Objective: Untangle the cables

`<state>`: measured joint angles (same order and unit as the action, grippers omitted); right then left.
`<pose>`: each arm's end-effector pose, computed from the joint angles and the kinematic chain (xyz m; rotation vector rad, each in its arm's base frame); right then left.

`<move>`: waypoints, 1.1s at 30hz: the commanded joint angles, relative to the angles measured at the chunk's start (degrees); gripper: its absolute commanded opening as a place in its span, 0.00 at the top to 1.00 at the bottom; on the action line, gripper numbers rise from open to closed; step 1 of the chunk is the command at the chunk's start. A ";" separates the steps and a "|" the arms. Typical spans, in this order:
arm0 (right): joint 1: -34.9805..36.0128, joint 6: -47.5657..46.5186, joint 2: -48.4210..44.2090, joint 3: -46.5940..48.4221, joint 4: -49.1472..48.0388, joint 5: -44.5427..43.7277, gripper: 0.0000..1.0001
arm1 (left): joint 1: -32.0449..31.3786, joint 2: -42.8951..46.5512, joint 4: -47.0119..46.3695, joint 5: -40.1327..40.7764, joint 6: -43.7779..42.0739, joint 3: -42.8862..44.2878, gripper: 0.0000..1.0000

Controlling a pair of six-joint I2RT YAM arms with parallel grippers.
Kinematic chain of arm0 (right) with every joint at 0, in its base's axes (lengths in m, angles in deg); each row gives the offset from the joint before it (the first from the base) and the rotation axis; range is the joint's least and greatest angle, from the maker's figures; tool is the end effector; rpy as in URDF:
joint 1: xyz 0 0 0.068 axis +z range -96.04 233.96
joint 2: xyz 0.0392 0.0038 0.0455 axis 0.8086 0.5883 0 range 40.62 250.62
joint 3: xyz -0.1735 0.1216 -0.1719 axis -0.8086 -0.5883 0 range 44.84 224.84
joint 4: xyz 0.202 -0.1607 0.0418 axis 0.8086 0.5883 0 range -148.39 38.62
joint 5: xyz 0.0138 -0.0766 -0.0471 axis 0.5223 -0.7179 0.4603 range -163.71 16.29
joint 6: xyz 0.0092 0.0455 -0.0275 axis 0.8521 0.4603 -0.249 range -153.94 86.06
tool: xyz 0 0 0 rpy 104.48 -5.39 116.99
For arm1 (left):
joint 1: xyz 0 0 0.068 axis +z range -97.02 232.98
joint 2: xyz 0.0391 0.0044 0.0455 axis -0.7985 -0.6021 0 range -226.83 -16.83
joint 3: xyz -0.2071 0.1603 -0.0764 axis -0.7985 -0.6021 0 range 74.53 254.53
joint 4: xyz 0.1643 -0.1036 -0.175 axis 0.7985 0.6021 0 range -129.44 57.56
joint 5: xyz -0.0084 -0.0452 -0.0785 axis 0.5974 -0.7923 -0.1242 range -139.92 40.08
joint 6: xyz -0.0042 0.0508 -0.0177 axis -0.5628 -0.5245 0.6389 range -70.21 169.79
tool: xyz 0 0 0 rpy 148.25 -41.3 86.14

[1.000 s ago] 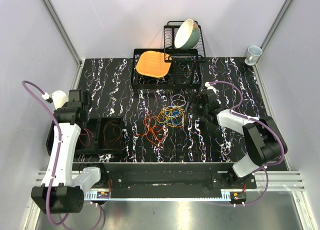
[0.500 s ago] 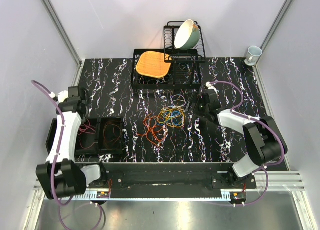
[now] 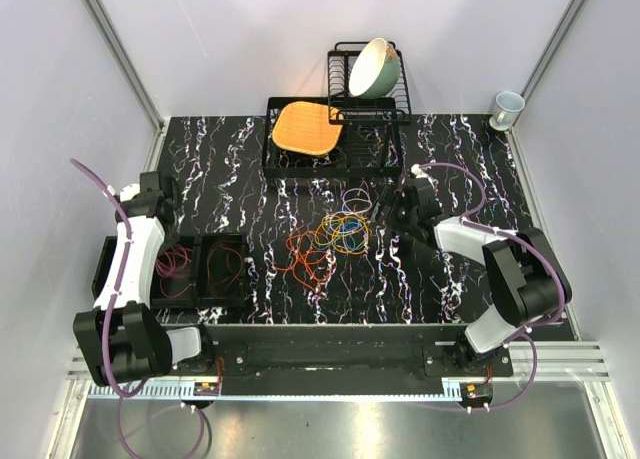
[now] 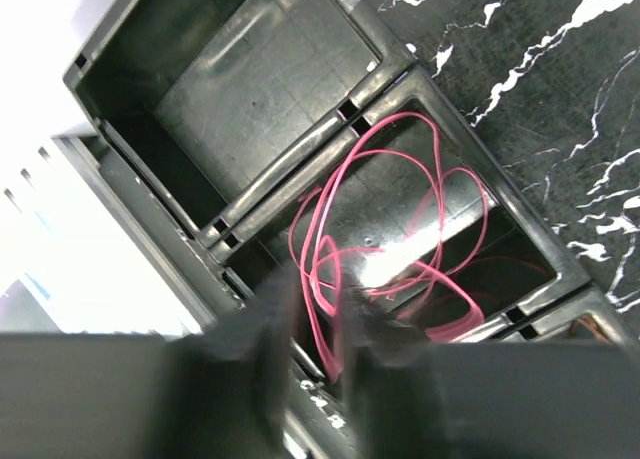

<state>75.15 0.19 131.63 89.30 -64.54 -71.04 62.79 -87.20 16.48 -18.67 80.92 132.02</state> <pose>0.2979 0.1174 0.1698 0.2384 2.3254 0.5499 0.2150 0.0558 0.2686 -1.0423 2.4009 0.6278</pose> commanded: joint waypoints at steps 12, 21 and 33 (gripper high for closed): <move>-0.36 -0.03 1.64 2.29 -1.67 0.40 0.00 | 0.48 4.71 -1.34 -1.89 -1.43 -0.19 0.01; -0.27 -0.11 1.37 2.56 -1.49 0.49 0.00 | -1.89 14.46 -7.66 -12.69 -7.49 -2.21 0.02; -0.45 0.06 1.46 2.91 -1.41 1.01 0.00 | -27.89 8.42 -11.27 -15.43 -4.60 2.44 0.11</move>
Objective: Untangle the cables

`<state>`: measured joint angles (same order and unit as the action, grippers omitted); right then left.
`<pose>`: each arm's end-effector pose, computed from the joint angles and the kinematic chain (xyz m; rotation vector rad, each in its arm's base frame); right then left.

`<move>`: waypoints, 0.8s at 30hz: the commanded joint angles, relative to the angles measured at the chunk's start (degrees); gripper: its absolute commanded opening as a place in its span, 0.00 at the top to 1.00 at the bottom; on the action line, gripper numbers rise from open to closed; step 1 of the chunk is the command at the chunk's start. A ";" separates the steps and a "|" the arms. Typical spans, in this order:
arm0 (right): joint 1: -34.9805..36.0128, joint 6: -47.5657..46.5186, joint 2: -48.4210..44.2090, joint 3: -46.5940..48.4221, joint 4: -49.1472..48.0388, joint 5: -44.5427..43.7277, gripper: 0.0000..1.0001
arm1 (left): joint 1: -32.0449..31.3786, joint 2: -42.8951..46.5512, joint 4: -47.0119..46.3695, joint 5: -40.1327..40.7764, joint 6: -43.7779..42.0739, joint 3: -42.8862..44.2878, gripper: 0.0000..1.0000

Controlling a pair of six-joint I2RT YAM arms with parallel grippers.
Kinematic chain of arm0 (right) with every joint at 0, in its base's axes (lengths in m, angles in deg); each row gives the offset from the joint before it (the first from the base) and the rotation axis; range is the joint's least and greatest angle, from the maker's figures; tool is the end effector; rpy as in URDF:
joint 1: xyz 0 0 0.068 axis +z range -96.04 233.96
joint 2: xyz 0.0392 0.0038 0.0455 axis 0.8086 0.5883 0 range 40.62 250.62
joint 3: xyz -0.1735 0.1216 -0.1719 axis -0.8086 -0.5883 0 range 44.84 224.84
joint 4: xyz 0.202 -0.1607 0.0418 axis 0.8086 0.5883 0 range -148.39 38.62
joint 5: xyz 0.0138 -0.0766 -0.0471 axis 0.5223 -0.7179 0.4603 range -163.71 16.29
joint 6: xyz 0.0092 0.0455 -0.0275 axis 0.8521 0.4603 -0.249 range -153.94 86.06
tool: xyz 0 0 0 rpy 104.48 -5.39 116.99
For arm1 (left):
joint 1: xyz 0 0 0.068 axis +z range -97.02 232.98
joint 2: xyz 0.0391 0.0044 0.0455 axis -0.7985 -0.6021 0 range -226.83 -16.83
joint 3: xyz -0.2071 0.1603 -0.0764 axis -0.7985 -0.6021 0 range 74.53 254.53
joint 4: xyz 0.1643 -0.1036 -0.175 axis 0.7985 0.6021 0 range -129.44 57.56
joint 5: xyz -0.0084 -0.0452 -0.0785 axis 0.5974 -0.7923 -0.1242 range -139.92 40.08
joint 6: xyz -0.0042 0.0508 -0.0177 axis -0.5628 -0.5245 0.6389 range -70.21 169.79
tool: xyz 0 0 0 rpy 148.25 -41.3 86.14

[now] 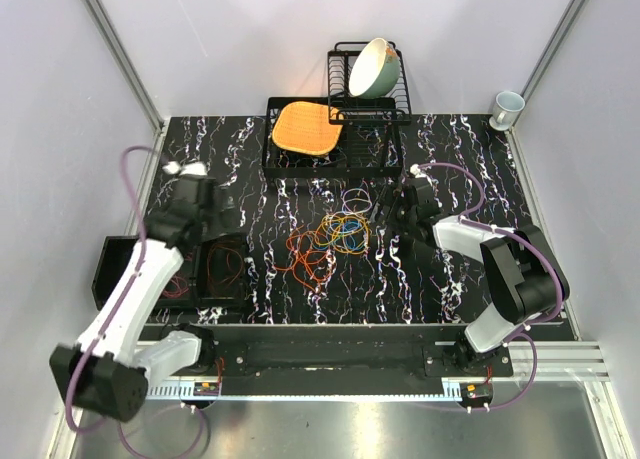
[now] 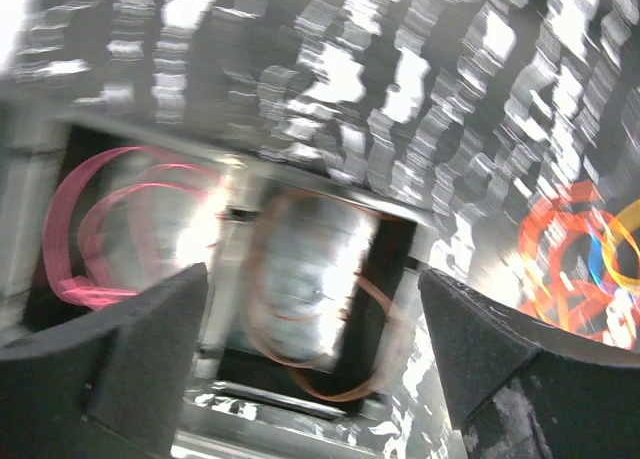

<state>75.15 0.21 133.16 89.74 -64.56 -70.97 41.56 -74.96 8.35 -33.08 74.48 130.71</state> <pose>0.3008 0.1185 0.1640 0.2407 2.3441 0.5434 0.1955 -0.0291 0.3068 -0.4045 2.3562 0.0647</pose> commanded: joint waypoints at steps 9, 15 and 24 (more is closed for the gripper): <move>-0.71 -0.58 -1.83 1.85 -1.03 0.25 0.00 | -24.24 -20.96 -9.20 -0.93 2.56 11.39 0.21; -1.15 -0.31 -1.57 1.76 -1.12 0.86 0.00 | -31.46 -33.44 -10.79 -0.93 1.15 19.30 0.25; -1.68 0.21 -1.13 1.59 -1.38 1.83 0.00 | -33.14 -46.18 -15.26 -1.90 1.16 26.87 0.32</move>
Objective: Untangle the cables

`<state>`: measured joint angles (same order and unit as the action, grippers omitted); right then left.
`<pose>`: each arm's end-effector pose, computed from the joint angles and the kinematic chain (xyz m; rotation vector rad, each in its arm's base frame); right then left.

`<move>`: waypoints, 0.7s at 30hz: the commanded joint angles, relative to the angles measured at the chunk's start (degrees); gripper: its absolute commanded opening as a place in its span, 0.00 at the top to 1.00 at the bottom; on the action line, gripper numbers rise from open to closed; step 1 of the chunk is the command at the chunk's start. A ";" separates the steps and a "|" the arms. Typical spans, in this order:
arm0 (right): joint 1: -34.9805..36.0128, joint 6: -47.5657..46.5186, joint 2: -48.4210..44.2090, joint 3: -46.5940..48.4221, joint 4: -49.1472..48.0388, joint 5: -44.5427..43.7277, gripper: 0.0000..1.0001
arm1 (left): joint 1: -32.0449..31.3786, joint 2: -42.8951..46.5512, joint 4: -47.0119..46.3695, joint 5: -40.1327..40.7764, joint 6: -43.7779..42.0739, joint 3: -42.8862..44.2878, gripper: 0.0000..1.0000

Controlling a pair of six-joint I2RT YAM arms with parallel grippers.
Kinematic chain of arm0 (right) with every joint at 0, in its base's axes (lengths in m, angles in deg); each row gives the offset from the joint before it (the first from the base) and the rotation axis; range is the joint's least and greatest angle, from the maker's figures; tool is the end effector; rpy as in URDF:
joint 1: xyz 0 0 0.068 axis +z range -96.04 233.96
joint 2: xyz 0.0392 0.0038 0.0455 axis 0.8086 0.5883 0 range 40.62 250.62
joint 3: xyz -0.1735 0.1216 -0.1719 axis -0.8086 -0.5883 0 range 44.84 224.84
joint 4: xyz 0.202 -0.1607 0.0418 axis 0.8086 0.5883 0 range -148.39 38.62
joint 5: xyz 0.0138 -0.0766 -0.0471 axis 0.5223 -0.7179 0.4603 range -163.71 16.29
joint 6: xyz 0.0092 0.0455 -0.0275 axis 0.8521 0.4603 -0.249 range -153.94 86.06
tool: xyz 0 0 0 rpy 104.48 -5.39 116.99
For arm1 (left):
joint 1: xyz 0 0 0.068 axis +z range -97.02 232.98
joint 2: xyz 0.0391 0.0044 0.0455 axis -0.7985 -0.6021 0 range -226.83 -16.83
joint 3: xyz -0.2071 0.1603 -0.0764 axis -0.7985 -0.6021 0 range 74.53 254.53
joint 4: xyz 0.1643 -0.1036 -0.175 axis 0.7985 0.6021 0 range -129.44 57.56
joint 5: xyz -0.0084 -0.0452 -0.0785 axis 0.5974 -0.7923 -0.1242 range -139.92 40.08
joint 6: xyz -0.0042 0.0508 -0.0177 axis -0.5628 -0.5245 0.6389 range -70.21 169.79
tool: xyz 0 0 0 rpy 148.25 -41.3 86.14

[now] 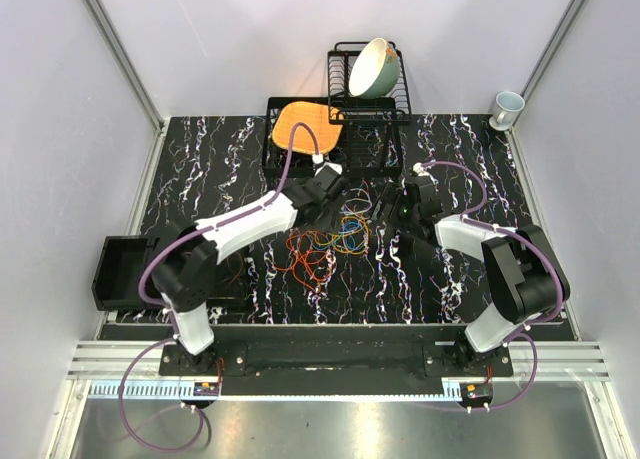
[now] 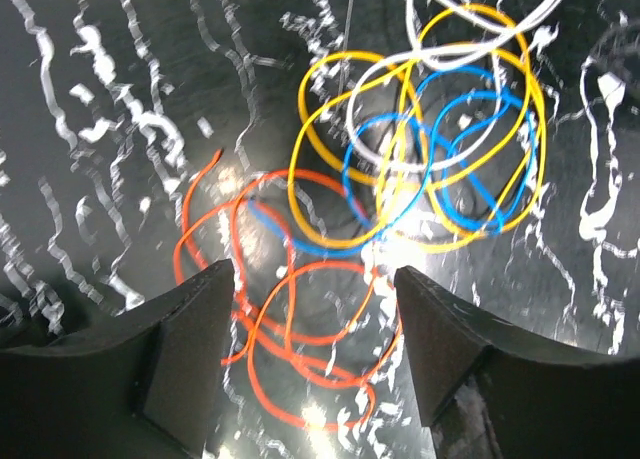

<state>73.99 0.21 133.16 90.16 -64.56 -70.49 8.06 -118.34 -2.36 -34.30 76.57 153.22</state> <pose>0.3045 0.1132 0.1662 0.2588 2.3343 0.5458 0.2730 -0.2589 0.2388 0.3101 2.5412 -0.1186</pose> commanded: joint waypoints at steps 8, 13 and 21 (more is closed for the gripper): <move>-0.78 0.48 -0.86 1.17 -1.65 1.79 0.00 | 0.28 -9.66 -6.41 0.03 -5.78 10.42 0.35; -0.87 1.00 -0.77 0.82 -2.52 2.31 0.00 | 0.63 -12.57 -5.97 0.38 -6.92 12.97 0.35; -0.87 0.57 -0.15 0.56 -3.58 1.79 0.00 | 0.63 -13.80 -9.31 -3.04 -6.84 13.15 0.35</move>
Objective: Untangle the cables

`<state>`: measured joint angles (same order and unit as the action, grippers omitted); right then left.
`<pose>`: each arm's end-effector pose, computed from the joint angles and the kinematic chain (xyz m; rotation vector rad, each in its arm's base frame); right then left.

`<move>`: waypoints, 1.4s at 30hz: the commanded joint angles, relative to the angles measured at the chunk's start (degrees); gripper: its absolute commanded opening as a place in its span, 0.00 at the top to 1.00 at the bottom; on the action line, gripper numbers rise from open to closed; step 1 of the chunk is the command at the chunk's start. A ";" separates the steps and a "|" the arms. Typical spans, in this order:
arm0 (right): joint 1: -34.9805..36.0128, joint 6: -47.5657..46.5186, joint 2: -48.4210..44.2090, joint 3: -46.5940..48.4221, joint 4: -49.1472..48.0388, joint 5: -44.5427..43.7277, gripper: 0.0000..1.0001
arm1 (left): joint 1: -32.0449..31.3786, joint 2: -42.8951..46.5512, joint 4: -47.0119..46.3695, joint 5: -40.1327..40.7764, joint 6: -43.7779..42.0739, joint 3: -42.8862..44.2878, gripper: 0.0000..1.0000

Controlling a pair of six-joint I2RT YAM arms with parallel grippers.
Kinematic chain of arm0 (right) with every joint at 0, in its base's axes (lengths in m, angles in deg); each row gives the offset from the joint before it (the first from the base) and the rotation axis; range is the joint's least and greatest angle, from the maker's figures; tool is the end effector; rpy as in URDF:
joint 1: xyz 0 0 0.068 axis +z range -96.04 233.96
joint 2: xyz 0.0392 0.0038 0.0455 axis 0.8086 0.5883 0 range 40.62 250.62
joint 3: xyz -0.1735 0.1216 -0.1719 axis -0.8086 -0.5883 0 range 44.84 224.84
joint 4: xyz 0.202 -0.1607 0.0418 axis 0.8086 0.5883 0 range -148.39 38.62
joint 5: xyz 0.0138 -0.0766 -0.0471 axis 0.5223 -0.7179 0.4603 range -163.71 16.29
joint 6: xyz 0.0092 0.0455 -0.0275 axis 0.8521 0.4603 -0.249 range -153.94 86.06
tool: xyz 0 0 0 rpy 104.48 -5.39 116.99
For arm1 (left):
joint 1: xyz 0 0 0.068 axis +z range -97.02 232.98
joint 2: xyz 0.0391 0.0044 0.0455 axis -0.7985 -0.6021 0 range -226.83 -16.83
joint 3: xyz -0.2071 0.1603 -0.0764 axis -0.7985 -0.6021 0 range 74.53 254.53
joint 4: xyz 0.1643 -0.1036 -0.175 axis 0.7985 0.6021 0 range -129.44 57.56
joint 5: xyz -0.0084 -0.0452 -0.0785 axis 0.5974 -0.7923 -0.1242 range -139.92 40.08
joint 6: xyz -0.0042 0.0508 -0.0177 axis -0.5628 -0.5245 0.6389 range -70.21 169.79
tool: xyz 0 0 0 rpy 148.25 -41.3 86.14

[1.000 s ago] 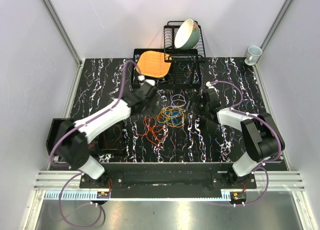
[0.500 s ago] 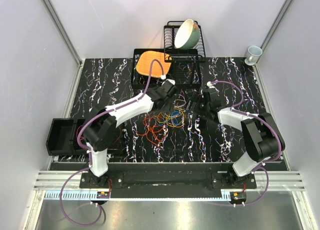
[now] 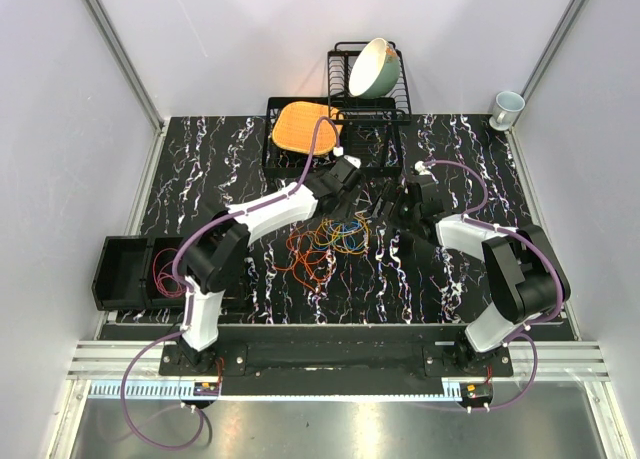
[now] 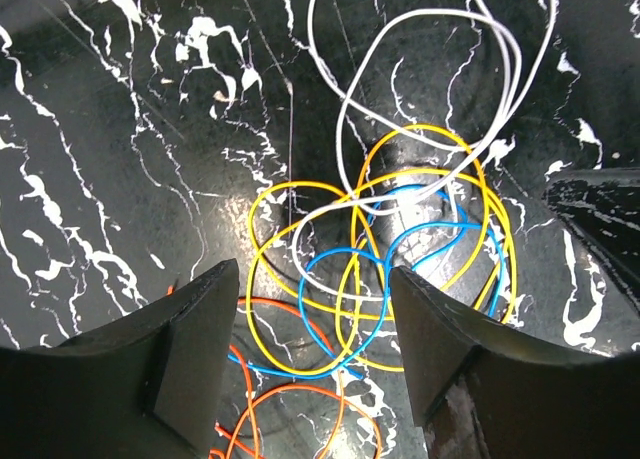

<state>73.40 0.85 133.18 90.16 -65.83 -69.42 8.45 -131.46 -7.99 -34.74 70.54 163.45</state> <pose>0.3069 0.1112 0.1680 0.2707 2.3151 0.5755 0.3170 -0.2989 0.2102 0.4221 2.4849 -0.1178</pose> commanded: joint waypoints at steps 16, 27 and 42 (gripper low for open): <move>-0.28 -2.79 -3.34 -7.08 -15.05 0.89 0.00 | 0.32 11.70 -2.78 -0.15 -6.51 -4.10 0.32; -0.28 -2.79 -2.47 -7.44 -17.08 2.03 0.00 | 0.32 12.06 -8.41 -1.99 -5.55 -7.54 0.22; -0.28 -3.41 -3.87 -4.89 -12.68 0.63 0.00 | 1.38 -0.24 -11.84 -5.16 -6.51 2.04 0.06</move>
<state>73.38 -1.16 131.63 83.25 -78.70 -68.06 9.26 -130.02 -16.72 -37.86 65.16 160.81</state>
